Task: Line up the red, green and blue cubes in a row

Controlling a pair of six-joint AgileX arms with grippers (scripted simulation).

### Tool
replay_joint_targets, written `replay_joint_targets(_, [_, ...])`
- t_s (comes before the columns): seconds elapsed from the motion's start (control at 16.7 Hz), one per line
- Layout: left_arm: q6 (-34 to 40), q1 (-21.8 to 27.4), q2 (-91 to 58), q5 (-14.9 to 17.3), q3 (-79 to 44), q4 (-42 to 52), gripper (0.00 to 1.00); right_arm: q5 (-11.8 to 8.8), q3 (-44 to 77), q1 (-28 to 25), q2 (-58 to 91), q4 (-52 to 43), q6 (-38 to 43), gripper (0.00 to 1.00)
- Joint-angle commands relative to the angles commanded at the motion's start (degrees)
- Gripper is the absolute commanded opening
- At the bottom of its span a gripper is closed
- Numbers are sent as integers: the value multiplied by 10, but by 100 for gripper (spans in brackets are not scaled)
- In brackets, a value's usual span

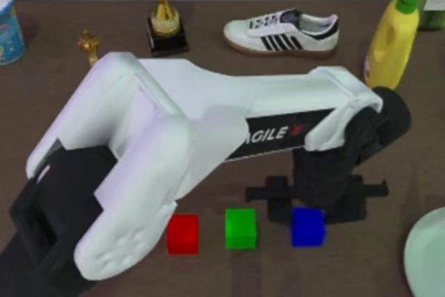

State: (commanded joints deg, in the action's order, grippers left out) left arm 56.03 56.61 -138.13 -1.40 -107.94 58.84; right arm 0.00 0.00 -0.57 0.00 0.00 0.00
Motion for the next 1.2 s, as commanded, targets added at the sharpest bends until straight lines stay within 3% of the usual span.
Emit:
replay_joint_targets(0.18, [0,0,0,0,0,0,98,0,0,0,0,0,0,100])
replay_joint_targets(0.24, [0,0,0,0,0,0,100,0,0,0,0,0,0,100])
replay_joint_targets(0.78, [0,-1,1,0,-2,2,100,0,0,0,0,0,0,100])
replay_joint_targets(1.2, [3,-7,30,0,-90,124,100,0,0,0,0,0,0,100])
